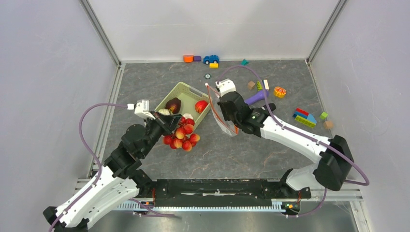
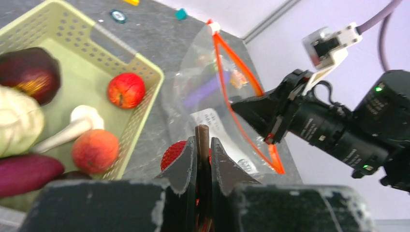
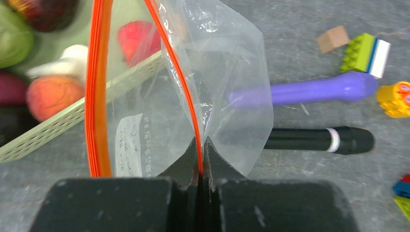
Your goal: Place the food in the zip-top bag and seal the zipper
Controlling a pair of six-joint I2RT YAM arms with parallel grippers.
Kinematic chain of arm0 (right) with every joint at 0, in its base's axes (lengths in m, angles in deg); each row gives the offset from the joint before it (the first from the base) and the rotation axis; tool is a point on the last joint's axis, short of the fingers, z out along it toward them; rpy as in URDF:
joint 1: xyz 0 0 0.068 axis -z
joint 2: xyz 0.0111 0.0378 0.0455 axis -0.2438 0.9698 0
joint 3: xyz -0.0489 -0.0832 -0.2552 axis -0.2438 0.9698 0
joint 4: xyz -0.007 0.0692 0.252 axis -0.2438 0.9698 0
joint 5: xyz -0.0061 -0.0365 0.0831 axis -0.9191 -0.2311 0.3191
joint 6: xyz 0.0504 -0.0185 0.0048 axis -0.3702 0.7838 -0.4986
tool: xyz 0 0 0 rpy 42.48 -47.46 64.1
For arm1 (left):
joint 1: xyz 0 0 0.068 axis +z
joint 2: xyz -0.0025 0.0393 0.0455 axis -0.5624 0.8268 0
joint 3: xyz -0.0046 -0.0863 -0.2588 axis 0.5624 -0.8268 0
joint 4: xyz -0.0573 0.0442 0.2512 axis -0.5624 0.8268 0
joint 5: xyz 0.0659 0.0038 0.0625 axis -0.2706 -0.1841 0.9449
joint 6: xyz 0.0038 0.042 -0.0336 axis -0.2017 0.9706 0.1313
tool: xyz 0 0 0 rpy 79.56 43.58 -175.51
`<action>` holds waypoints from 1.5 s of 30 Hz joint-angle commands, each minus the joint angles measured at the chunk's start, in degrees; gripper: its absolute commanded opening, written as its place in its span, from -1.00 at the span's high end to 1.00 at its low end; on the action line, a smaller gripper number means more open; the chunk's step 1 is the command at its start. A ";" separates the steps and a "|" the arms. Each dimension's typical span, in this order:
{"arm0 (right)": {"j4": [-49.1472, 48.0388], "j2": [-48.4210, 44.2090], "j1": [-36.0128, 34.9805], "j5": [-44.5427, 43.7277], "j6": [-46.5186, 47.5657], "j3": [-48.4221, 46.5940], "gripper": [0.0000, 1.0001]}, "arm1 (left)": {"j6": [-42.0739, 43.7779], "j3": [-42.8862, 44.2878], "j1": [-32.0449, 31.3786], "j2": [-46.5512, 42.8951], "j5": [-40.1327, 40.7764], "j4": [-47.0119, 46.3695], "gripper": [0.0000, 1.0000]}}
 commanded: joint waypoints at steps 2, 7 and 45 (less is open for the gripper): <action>-7.05 -4.44 -0.55 11.92 -0.37 5.46 1.00 | 3.41 4.53 -0.23 4.28 -9.38 -15.14 0.96; -7.90 -6.97 -2.32 13.69 -2.22 7.88 1.00 | 2.37 5.99 -0.23 9.11 -16.71 -29.89 0.96; -30.83 -22.52 -2.19 40.63 -13.71 27.37 1.00 | -3.51 3.22 0.20 36.10 -43.33 -83.15 0.96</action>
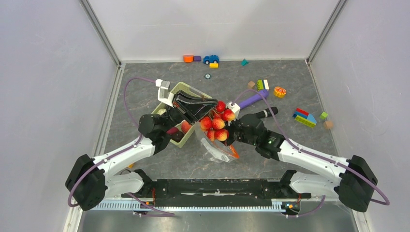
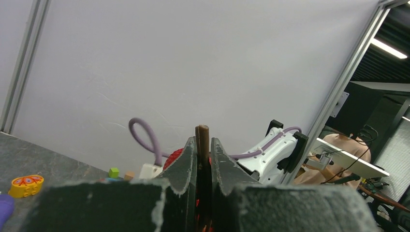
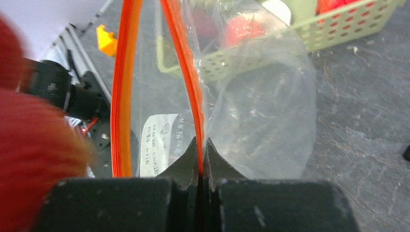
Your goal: Place the food in the zip-top bag and seal the zipper
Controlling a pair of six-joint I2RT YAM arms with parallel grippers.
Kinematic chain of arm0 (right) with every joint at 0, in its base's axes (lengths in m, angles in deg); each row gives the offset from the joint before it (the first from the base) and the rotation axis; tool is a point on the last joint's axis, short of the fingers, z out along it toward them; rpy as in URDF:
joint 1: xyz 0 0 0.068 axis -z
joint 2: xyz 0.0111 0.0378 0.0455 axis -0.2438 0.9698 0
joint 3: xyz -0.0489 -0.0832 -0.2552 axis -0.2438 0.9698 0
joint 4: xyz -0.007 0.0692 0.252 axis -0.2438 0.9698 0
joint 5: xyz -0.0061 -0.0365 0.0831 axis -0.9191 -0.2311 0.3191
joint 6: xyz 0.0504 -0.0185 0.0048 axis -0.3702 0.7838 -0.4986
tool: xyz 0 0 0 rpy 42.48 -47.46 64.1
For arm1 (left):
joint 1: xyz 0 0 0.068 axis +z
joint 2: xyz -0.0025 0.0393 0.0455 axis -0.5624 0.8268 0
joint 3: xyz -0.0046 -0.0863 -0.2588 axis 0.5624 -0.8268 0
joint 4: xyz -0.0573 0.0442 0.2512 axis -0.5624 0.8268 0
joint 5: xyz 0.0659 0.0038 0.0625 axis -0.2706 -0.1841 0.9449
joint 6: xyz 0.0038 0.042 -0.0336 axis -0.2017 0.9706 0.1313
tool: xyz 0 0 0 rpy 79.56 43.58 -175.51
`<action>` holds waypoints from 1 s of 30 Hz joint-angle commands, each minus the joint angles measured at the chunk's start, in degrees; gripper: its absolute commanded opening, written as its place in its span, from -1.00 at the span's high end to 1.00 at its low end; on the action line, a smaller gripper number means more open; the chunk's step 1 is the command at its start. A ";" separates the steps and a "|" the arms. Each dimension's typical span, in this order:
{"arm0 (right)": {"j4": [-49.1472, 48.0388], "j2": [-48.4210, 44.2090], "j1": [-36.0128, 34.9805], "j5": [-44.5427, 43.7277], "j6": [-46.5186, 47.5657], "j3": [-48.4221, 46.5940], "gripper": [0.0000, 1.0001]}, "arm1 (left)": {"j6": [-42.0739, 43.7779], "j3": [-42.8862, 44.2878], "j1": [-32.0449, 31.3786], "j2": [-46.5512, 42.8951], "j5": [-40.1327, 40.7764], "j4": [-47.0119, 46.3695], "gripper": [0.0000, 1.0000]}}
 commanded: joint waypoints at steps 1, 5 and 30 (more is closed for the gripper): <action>-7.08 -4.18 0.07 3.66 -2.23 -0.44 1.00 | 3.56 0.28 0.07 0.77 -1.52 -2.39 0.96; -7.16 -5.64 0.19 3.80 -3.84 -0.91 1.00 | 5.23 -3.03 0.07 -0.15 -1.55 -2.29 0.96; -8.73 -8.28 3.06 10.99 -7.52 -2.89 1.00 | 29.66 -10.79 0.07 -13.39 3.05 37.17 0.96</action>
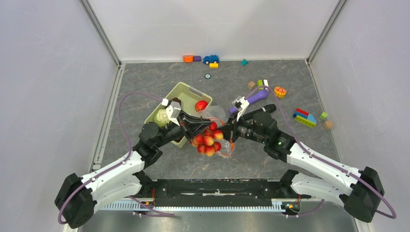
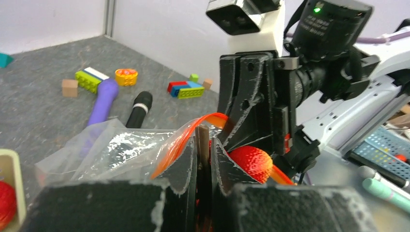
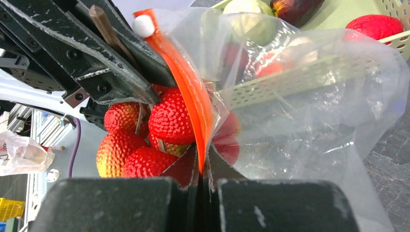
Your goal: Place the food in the zip-top bag and seal the zipper
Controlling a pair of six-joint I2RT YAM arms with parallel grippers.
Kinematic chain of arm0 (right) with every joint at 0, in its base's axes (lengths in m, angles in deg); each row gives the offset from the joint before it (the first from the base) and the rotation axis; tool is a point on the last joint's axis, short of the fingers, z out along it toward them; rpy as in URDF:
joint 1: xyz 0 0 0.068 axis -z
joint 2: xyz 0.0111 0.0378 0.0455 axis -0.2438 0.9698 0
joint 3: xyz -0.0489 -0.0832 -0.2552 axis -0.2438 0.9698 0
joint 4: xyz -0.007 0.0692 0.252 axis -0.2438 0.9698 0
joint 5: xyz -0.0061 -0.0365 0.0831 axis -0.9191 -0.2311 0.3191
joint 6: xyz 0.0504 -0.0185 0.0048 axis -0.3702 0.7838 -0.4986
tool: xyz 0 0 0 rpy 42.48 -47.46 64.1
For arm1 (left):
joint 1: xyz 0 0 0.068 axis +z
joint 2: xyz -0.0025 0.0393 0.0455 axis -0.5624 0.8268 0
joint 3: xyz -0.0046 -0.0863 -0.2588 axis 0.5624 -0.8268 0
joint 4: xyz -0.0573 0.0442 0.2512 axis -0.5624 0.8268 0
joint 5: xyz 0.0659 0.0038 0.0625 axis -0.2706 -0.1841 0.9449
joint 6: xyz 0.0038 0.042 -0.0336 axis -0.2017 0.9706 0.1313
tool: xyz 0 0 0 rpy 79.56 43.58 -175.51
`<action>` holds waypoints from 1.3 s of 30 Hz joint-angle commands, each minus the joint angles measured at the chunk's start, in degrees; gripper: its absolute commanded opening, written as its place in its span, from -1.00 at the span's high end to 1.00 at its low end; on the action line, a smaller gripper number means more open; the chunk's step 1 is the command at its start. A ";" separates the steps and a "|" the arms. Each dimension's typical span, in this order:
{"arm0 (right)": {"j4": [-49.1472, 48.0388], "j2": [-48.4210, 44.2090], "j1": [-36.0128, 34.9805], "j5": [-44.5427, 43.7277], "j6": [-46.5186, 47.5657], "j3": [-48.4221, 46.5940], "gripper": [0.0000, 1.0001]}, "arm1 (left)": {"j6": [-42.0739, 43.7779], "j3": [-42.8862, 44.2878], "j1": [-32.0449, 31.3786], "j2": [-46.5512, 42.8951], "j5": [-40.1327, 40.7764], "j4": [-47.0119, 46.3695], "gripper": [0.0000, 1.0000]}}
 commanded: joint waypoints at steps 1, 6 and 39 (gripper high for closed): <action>-4.71 -0.65 -0.07 3.30 -0.98 -2.89 1.00 | 6.11 4.01 0.03 0.92 2.06 11.95 0.96; -4.71 0.22 -0.05 4.12 1.62 -3.15 1.00 | 5.74 10.65 -0.86 2.41 9.99 25.95 0.96; -7.27 3.79 -7.51 -20.11 15.94 0.33 0.92 | -13.02 43.90 -12.53 23.13 53.80 74.64 0.96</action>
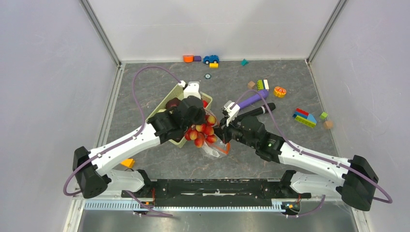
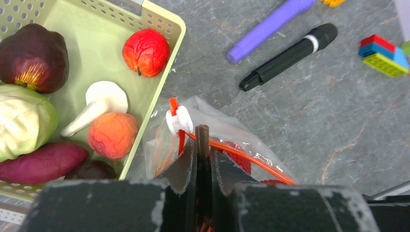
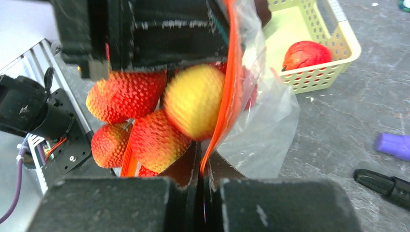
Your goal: Place the food in the zip-top bag and seal the zipper
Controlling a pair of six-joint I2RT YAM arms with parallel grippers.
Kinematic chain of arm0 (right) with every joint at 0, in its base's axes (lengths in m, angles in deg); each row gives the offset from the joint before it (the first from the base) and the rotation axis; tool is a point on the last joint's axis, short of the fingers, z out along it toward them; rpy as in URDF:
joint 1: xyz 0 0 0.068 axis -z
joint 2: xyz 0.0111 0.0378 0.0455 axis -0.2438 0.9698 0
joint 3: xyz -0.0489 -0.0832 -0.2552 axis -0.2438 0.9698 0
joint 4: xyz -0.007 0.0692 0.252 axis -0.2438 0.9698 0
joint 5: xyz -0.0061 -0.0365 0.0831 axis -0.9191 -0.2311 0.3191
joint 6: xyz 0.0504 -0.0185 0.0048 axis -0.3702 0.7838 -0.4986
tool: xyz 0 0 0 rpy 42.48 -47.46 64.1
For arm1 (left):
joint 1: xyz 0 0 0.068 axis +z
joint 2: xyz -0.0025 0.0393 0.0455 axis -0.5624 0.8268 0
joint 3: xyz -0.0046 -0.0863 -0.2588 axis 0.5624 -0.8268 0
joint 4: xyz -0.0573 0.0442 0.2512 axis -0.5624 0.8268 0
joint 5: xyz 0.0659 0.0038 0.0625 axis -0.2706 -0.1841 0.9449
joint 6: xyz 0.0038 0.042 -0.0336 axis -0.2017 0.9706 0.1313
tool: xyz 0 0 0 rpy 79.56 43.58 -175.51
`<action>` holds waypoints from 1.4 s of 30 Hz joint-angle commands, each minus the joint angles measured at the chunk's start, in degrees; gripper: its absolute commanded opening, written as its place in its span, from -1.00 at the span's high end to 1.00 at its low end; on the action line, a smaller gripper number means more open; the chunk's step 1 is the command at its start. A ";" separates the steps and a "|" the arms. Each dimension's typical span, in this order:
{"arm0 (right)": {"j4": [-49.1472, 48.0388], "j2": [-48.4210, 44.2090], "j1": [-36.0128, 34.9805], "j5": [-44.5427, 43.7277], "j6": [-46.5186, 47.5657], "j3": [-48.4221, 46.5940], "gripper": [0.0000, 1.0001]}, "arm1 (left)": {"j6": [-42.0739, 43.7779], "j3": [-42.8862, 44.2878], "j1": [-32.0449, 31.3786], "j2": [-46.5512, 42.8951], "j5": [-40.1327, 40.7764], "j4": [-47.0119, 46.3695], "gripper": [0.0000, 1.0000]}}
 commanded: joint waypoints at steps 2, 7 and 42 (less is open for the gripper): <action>-5.97 -3.32 -0.44 -5.67 -1.04 1.20 0.92 | -3.36 4.78 -2.10 5.98 6.67 7.23 0.96; -6.44 -2.85 -0.45 -6.21 -2.39 1.21 0.93 | -3.65 7.52 -3.02 9.20 7.89 10.56 0.96; -13.65 -3.87 11.87 18.26 -26.73 2.05 1.00 | 2.22 -49.16 -2.93 -52.93 -23.07 -23.19 -0.99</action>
